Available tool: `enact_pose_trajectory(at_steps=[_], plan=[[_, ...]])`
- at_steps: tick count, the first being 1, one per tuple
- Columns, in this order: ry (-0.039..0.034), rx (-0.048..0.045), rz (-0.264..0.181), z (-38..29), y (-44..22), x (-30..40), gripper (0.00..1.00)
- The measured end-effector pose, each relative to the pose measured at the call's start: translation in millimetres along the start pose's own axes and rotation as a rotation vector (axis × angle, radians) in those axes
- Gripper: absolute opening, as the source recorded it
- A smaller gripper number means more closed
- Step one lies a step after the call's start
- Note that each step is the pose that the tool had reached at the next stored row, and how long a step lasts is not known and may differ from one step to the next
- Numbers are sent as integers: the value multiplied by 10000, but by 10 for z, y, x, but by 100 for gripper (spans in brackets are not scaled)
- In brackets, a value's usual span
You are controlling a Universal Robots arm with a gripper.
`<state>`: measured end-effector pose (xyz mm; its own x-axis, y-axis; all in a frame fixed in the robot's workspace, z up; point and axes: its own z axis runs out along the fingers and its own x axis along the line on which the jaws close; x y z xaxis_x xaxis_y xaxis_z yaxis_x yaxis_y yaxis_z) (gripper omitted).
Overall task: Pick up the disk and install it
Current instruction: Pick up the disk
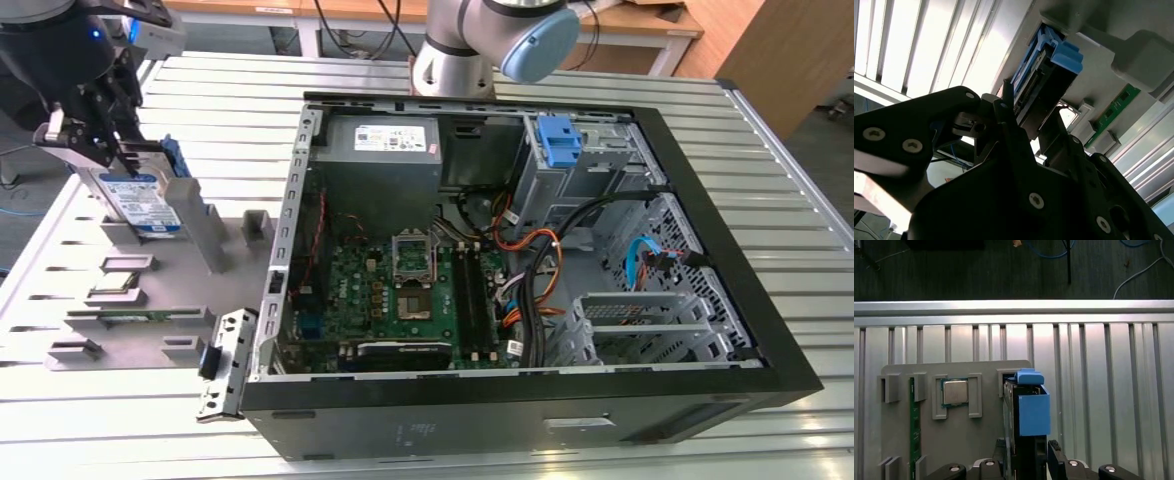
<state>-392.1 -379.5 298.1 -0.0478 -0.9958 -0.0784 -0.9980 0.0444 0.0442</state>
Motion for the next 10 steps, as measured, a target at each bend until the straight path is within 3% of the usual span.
enact_pose_trajectory(at_steps=[10], plan=[[-1, 1, -2, -11, 0, -1, 46]])
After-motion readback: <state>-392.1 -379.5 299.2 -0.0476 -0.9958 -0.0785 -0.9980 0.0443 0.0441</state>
